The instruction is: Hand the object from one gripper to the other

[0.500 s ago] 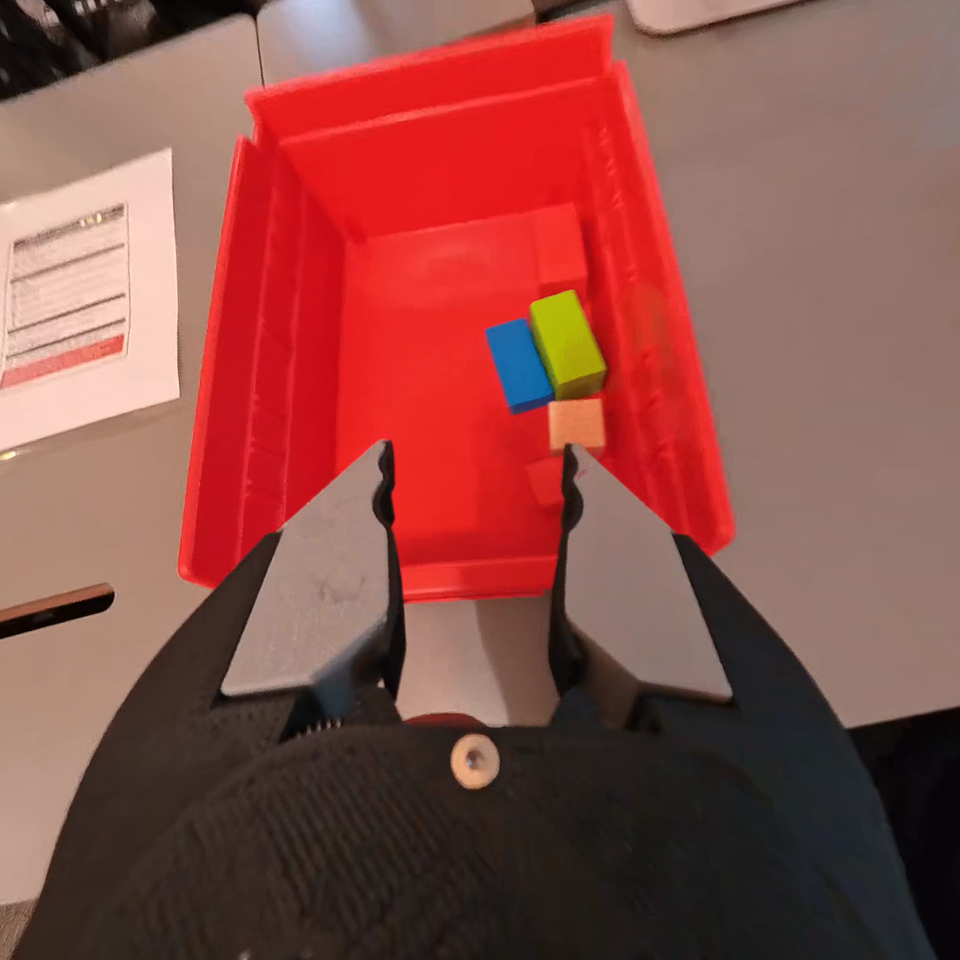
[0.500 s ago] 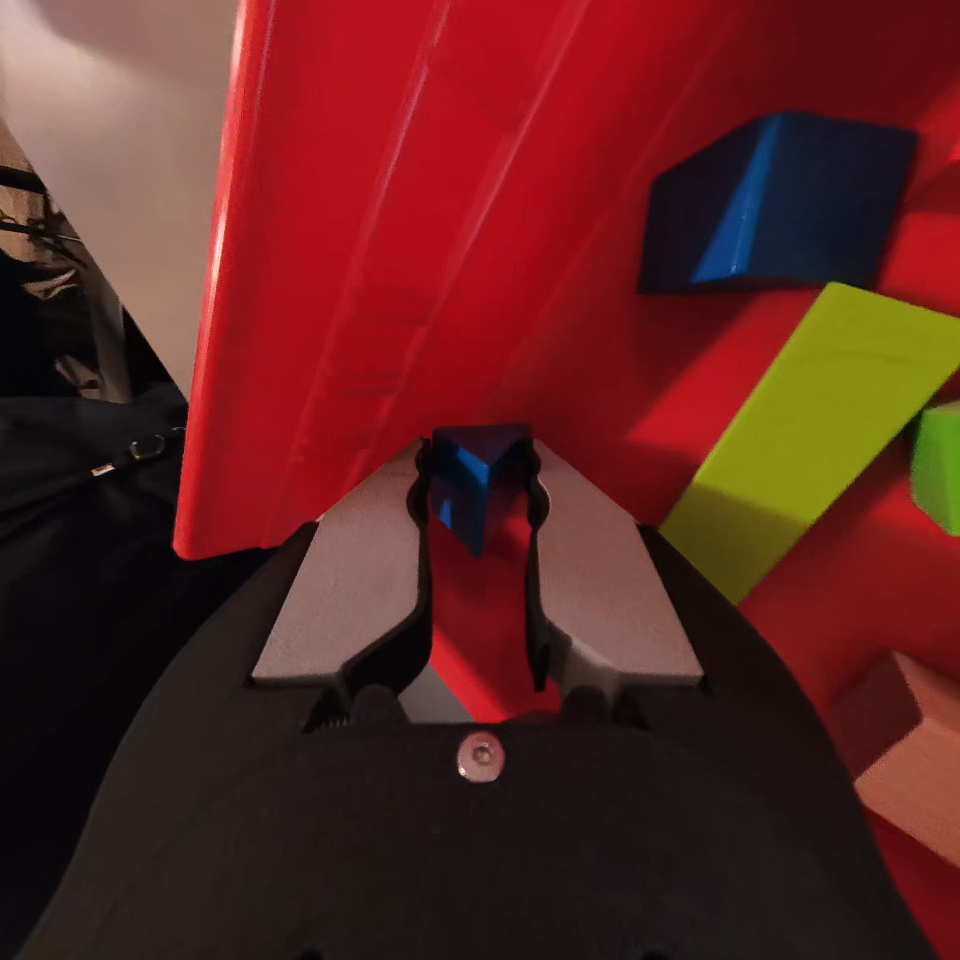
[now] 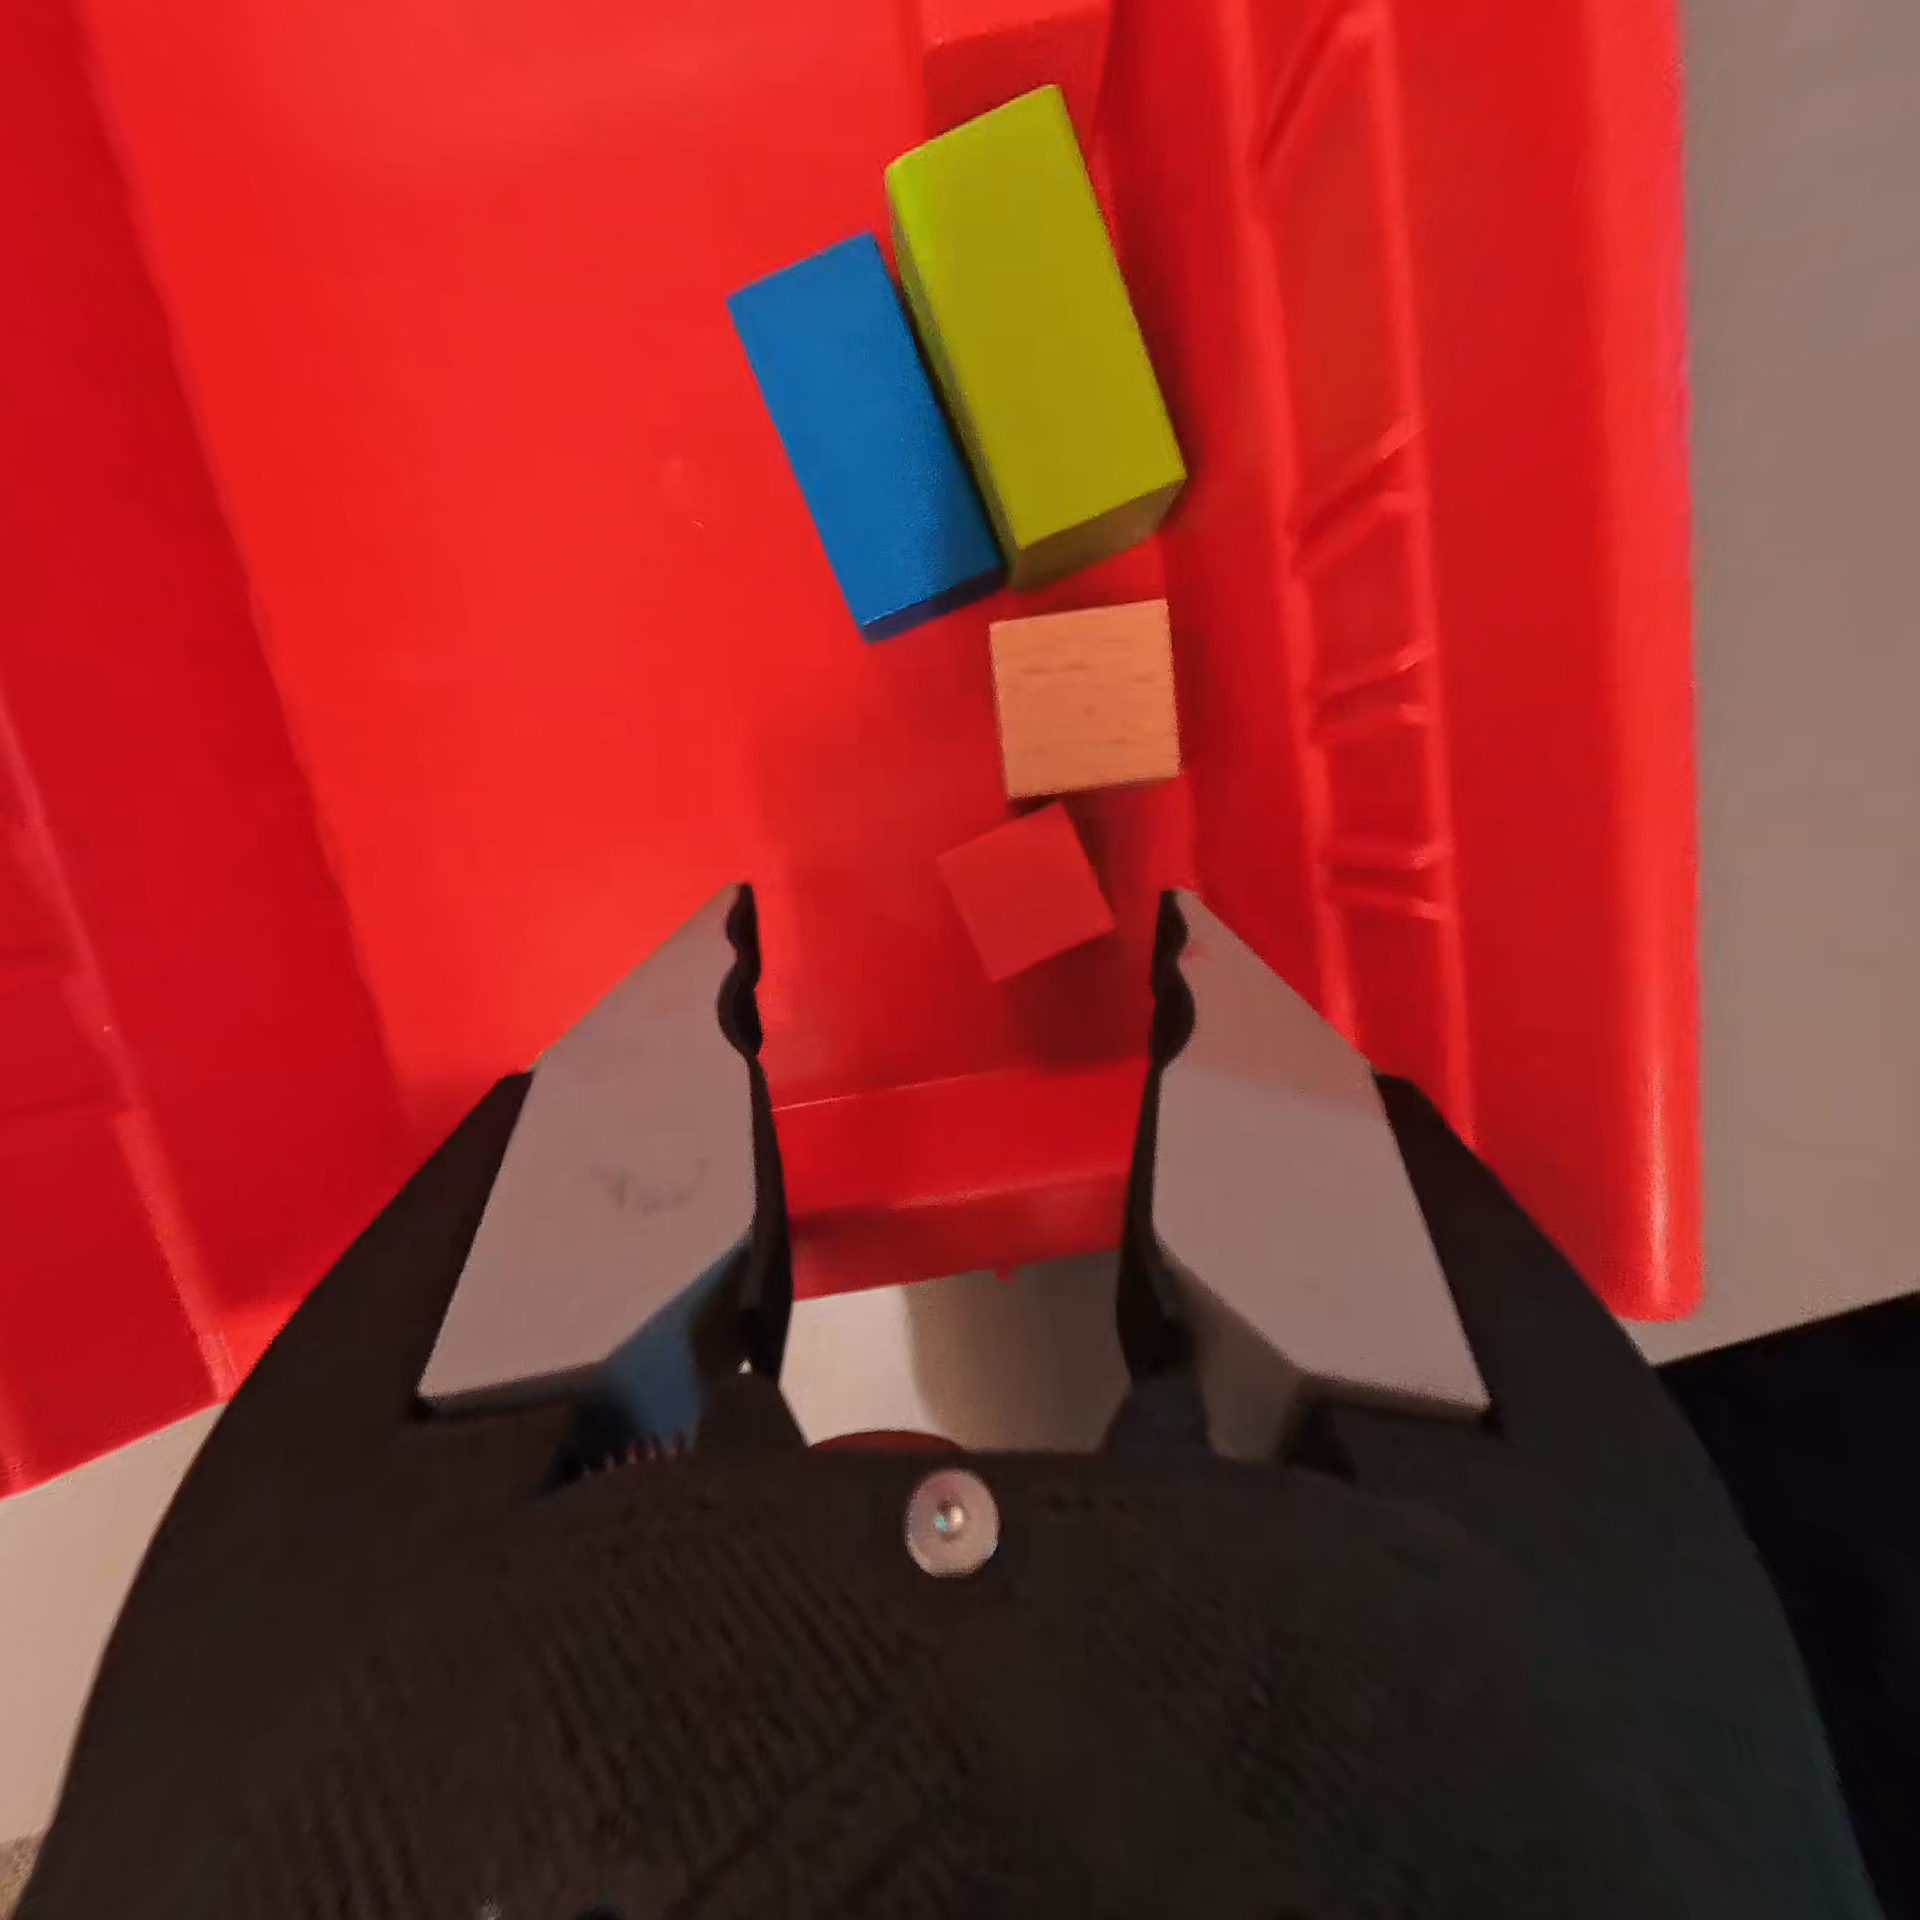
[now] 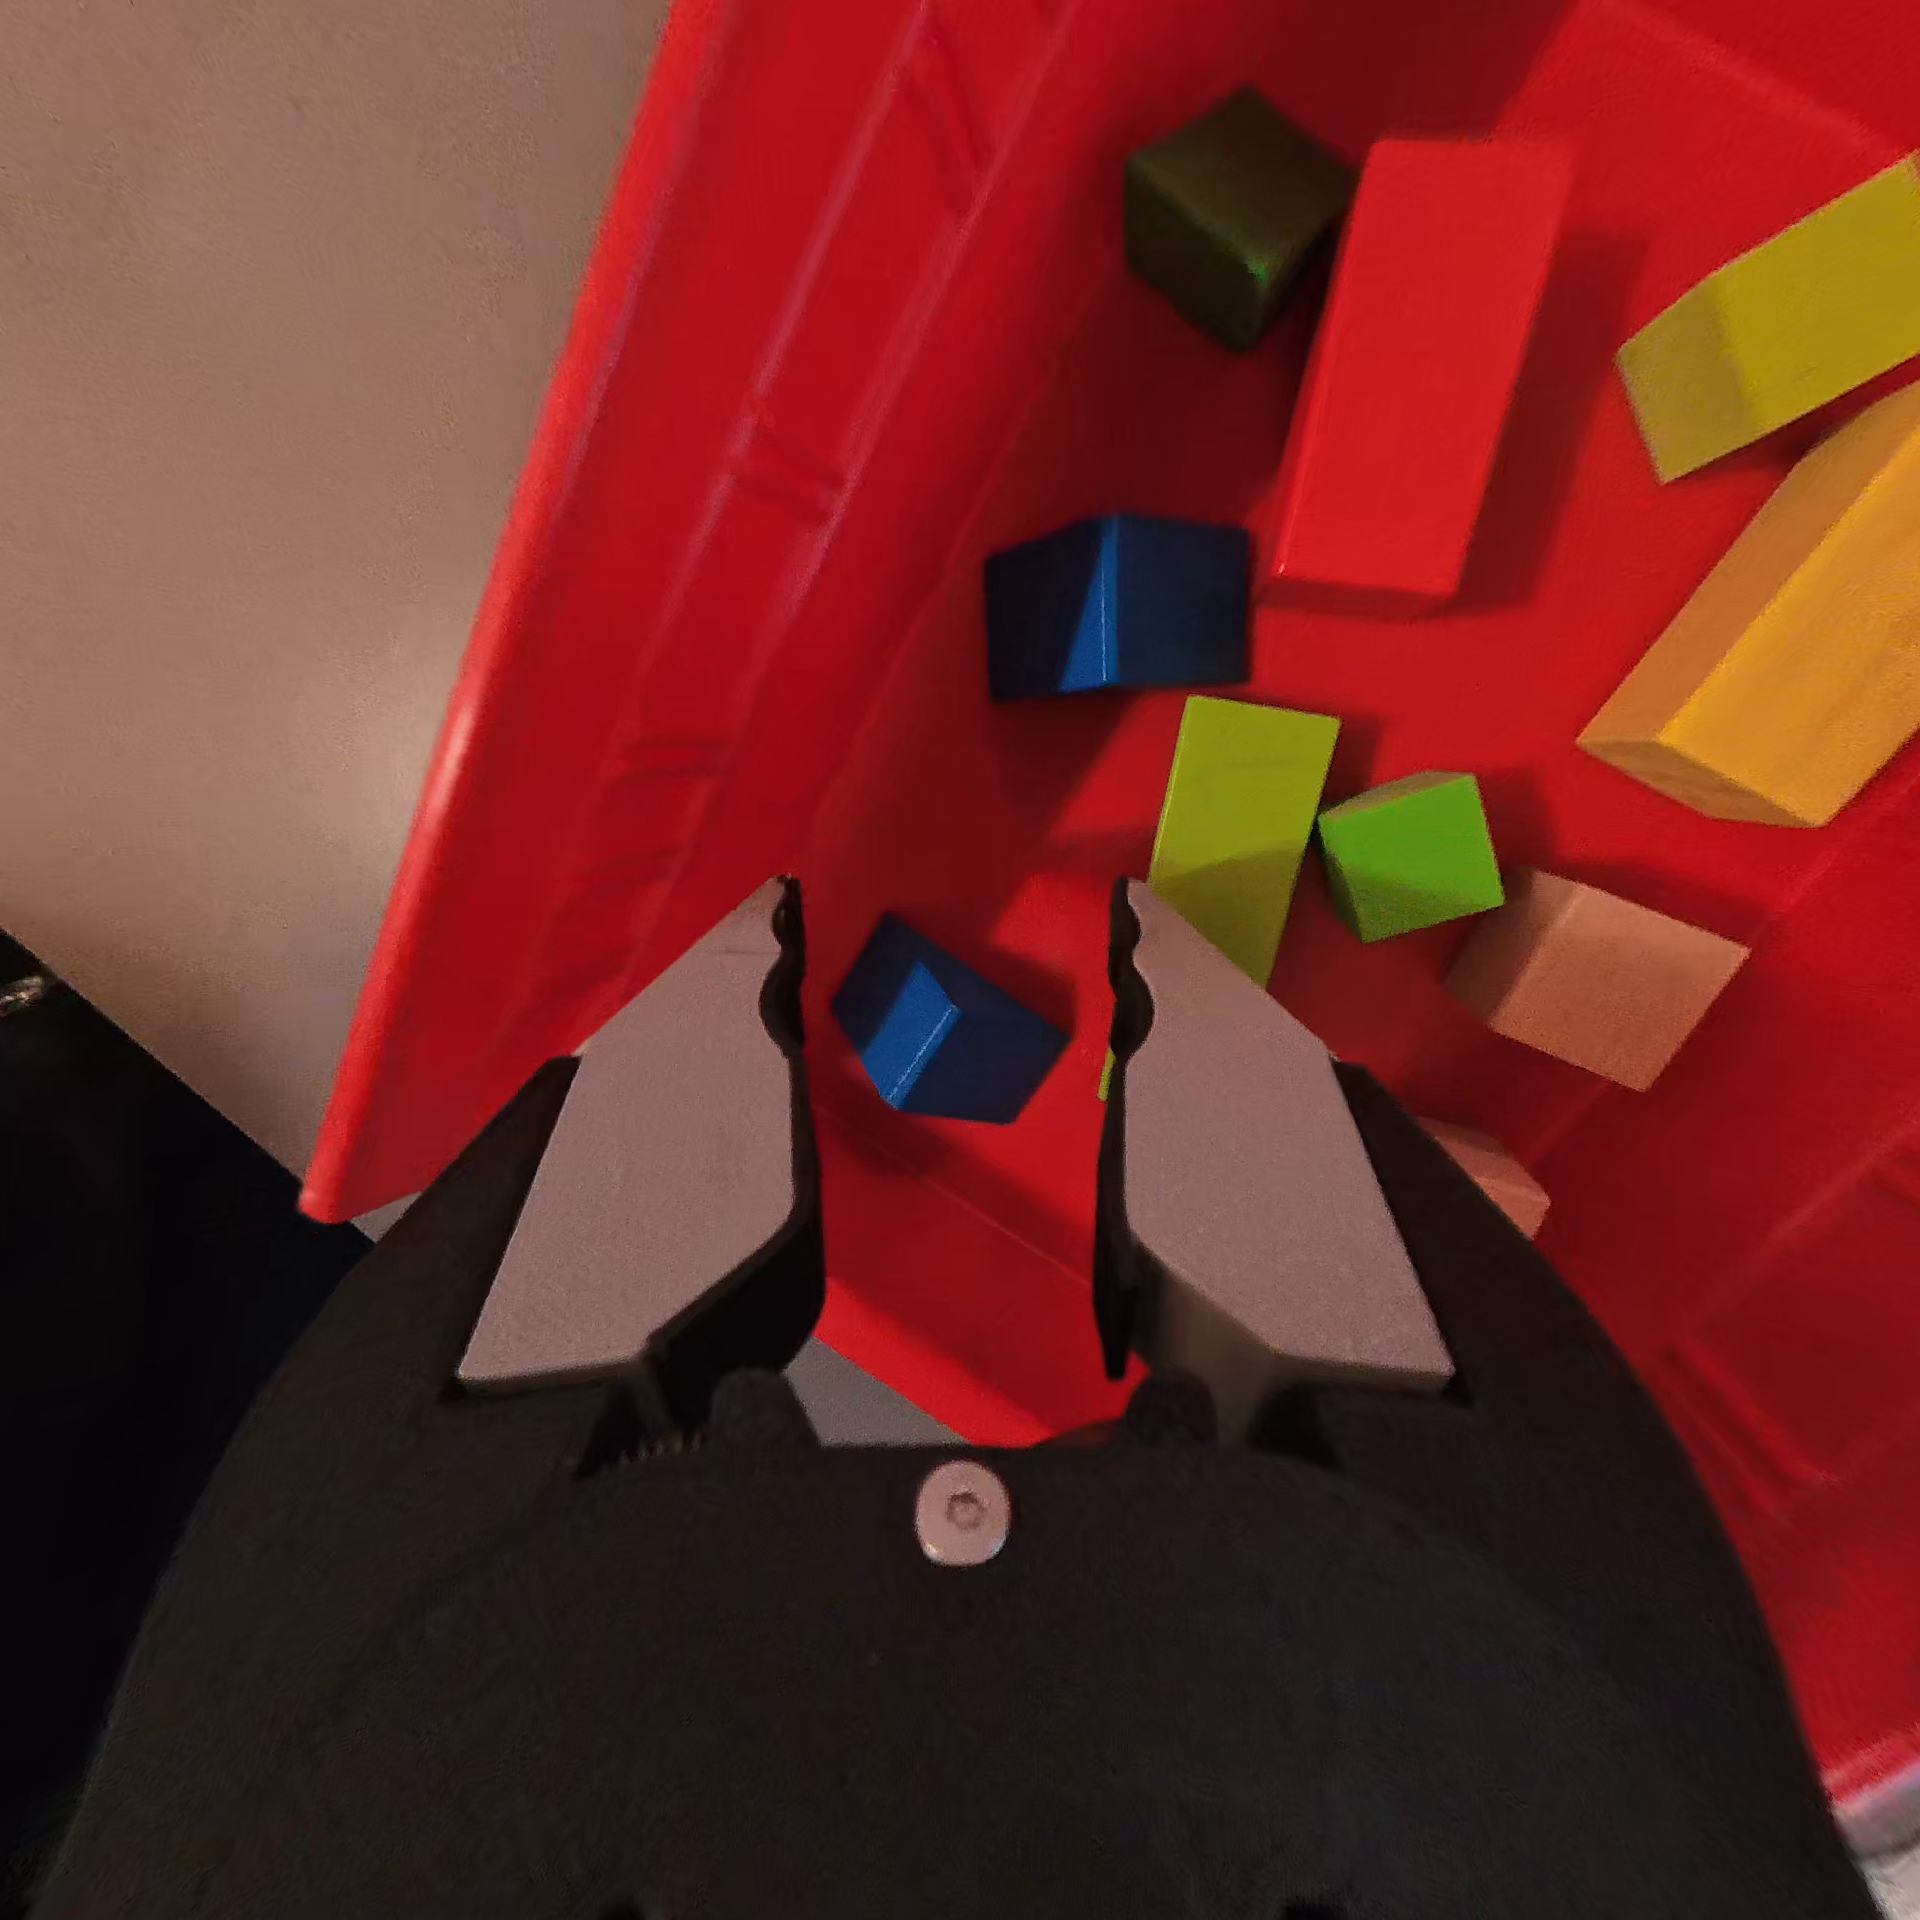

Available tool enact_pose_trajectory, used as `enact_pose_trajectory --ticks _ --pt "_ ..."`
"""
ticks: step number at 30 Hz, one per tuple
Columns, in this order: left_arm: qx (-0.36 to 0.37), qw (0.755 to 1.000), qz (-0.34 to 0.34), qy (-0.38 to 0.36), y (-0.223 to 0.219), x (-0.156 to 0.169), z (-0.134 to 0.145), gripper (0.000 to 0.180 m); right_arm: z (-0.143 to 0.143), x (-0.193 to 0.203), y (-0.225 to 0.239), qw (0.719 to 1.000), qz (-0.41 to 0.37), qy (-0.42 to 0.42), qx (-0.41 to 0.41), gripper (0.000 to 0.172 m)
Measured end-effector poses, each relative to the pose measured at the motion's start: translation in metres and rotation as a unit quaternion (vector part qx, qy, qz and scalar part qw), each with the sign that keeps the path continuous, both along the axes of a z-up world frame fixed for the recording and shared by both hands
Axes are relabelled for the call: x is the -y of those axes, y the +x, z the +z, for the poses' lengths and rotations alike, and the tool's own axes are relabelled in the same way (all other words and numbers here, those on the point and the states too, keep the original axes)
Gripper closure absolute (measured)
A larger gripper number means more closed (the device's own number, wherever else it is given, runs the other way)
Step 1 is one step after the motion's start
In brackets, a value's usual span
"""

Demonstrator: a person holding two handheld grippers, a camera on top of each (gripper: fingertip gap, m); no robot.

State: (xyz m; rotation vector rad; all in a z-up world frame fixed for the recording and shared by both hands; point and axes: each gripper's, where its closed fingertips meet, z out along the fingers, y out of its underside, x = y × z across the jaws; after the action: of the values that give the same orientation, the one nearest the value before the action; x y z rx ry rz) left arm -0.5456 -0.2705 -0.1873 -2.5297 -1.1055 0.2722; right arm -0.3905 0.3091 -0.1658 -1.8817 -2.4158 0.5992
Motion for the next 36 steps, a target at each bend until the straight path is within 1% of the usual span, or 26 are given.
enact_pose_trajectory --ticks 1,2,4,8,10,11,13,14,15,17,19,20,21,23,26,28,29,30,31,32,34,36 --pt "0.008 1.000 0.000 -0.007 0.001 0.000 -0.001 0.115 0.005 0.001 -0.002 1.000 -0.001 0.002 -0.010 0.115" --pt "0.018 1.000 -0.004 -0.014 0.002 -0.001 -0.002 0.126 0.009 0.002 -0.004 1.000 0.000 0.005 -0.021 0.115" --pt "0.025 0.999 -0.015 -0.021 0.002 -0.002 -0.002 0.158 0.021 0.006 -0.005 0.999 0.004 0.007 -0.045 0.115" --pt "0.026 0.998 -0.040 -0.045 0.000 0.002 -0.002 0.159 0.051 0.023 0.000 0.994 0.019 -0.003 -0.107 0.116" --pt "-0.009 0.997 -0.050 -0.059 -0.006 0.007 0.006 0.159 0.070 0.034 0.005 0.989 0.024 -0.011 -0.148 0.116" --pt "-0.034 0.997 -0.054 -0.043 -0.009 0.004 0.016 0.159 0.080 0.043 0.007 0.985 0.029 -0.023 -0.168 0.116" --pt "-0.112 0.992 -0.066 -0.004 -0.012 -0.012 0.054 0.159 0.100 0.070 0.014 0.976 0.049 -0.059 -0.202 0.115" --pt "-0.163 0.982 -0.088 0.022 -0.009 -0.029 0.080 0.159 0.110 0.087 0.016 0.970 0.061 -0.080 -0.221 0.115" --pt "-0.217 0.967 -0.124 0.052 0.001 -0.051 0.109 0.159 0.121 0.108 0.017 0.962 0.075 -0.111 -0.238 0.114" --pt "-0.317 0.923 -0.197 0.092 0.032 -0.100 0.159 0.159 0.143 0.159 0.022 0.939 0.116 -0.198 -0.256 0.108" --pt "-0.398 0.877 -0.253 0.089 0.066 -0.144 0.190 0.159 0.163 0.208 0.024 0.915 0.147 -0.266 -0.265 0.105" --pt "-0.425 0.859 -0.273 0.079 0.082 -0.164 0.198 0.159 0.169 0.229 0.023 0.907 0.158 -0.284 -0.268 0.103" --pt "-0.445 0.844 -0.292 0.070 0.097 -0.184 0.201 0.159 0.174 0.249 0.022 0.900 0.168 -0.294 -0.273 0.103" --pt "-0.470 0.820 -0.324 0.051 0.124 -0.219 0.200 0.159 0.175 0.280 0.018 0.896 0.179 -0.293 -0.281 0.102" --pt "-0.504 0.785 -0.358 0.048 0.152 -0.256 0.201 0.159 0.169 0.308 0.007 0.898 0.180 -0.279 -0.288 0.101" --pt "-0.518 0.780 -0.350 0.041 0.152 -0.265 0.204 0.159 0.161 0.315 0.003 0.901 0.182 -0.283 -0.274 0.105" --pt "-0.519 0.779 -0.349 0.035 0.149 -0.266 0.203 0.159 0.161 0.315 0.003 0.898 0.181 -0.298 -0.270 0.112" --pt "-0.515 0.780 -0.352 0.049 0.149 -0.268 0.202 0.159 0.163 0.315 0.004 0.890 0.184 -0.318 -0.270 0.122" --pt "-0.504 0.783 -0.359 0.061 0.150 -0.271 0.198 0.159 0.166 0.315 0.007 0.880 0.188 -0.343 -0.270 0.137" --pt "-0.502 0.784 -0.360 0.067 0.149 -0.272 0.196 0.159 0.166 0.314 0.008 0.874 0.184 -0.364 -0.265 0.133" --pt "-0.499 0.784 -0.365 0.061 0.147 -0.276 0.189 0.159 0.164 0.313 0.011 0.868 0.177 -0.401 -0.235 0.118" --pt "-0.500 0.779 -0.374 0.061 0.149 -0.281 0.185 0.160 0.162 0.308 0.006 0.868 0.162 -0.408 -0.234 0.110"
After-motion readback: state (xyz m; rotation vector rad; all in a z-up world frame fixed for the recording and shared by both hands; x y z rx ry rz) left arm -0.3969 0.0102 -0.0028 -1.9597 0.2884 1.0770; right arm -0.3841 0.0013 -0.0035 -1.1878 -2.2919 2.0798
